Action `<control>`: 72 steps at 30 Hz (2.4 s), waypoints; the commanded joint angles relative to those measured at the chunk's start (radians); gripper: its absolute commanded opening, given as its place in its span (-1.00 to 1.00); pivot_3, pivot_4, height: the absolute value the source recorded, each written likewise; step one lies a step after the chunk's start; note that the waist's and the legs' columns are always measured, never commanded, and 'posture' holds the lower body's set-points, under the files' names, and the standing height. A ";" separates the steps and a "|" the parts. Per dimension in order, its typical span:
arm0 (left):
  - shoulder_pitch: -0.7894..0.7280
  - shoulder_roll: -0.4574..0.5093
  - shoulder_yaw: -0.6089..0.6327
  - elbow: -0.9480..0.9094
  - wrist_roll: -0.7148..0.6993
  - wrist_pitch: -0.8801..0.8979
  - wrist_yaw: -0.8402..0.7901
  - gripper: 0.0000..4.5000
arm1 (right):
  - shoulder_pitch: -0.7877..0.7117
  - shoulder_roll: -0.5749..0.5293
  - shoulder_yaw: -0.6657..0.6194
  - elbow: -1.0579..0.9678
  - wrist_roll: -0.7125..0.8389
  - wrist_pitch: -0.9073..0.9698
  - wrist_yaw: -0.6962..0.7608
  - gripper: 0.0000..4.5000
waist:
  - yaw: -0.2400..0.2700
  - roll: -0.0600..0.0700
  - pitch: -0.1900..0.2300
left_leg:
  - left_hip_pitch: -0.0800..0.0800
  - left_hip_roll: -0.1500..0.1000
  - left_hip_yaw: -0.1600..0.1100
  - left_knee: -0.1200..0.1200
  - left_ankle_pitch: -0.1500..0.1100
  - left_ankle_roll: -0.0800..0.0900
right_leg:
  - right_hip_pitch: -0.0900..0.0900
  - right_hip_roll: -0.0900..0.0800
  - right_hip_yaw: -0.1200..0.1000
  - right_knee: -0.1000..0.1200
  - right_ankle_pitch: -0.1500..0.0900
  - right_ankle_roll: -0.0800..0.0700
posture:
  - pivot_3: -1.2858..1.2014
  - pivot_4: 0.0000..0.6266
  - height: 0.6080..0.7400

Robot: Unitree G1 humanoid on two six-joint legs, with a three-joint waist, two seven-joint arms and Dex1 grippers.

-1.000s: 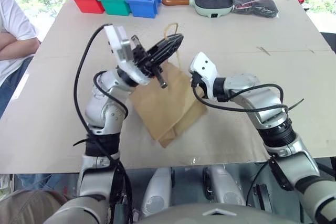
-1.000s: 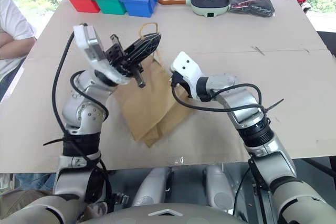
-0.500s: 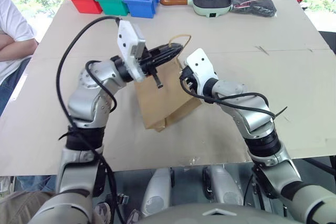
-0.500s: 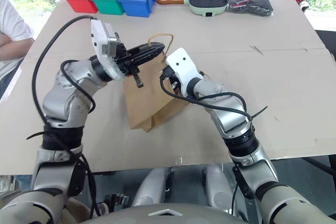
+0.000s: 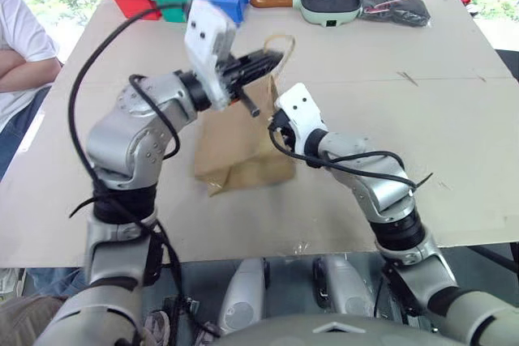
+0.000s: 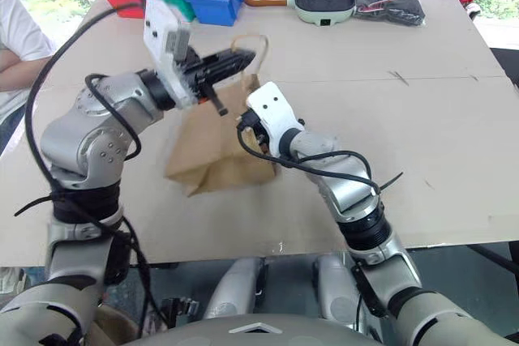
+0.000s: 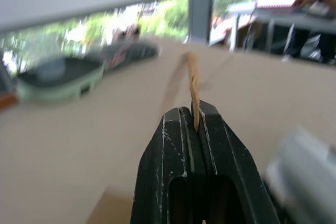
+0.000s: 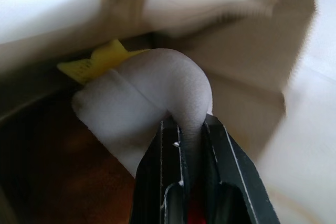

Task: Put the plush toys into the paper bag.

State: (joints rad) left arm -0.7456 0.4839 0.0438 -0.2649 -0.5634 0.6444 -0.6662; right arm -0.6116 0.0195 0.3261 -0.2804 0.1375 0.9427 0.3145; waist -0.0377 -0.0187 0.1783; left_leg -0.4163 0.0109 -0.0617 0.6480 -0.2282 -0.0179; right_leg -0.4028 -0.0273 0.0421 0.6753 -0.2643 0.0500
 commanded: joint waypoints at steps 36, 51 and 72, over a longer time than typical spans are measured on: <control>0.481 -0.129 0.310 -0.151 -0.278 -0.351 0.013 -1.00 | 0.143 -0.310 -0.420 -0.181 0.340 0.199 0.208 0.70 | 0.009 -0.001 -0.001 | 0.001 0.000 0.001 0.001 0.000 0.000 | 0.000 -0.001 0.000 0.001 0.000 0.000 | 0.03 -0.52 1.00; 0.538 -0.110 0.362 -0.185 -0.326 -0.348 0.038 -1.00 | 0.187 0.024 -0.433 -0.022 0.426 0.163 0.089 0.14 | -0.002 -0.001 -0.001 | 0.001 0.000 0.001 0.001 0.000 0.000 | 0.000 0.000 0.001 0.001 0.000 0.000 | 0.03 -0.52 1.00; 0.418 0.017 0.305 0.068 -0.339 -0.247 -0.019 -1.00 | 0.061 -0.225 -0.358 -0.272 0.804 0.076 0.169 -0.98 | 0.001 -0.002 -0.001 | 0.001 0.000 0.000 0.000 0.000 0.000 | 0.003 0.000 -0.001 -0.004 0.000 0.000 | 0.03 -0.52 1.00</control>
State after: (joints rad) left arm -0.3243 0.4976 0.3688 -0.1803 -0.9218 0.3975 -0.6589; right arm -0.5357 -0.1947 -0.0456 -0.4962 0.9412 1.0452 0.4597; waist -0.0370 -0.0202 0.1776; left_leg -0.4159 0.0109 -0.0615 0.6477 -0.2284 -0.0175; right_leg -0.4003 -0.0275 0.0415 0.6713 -0.2644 0.0499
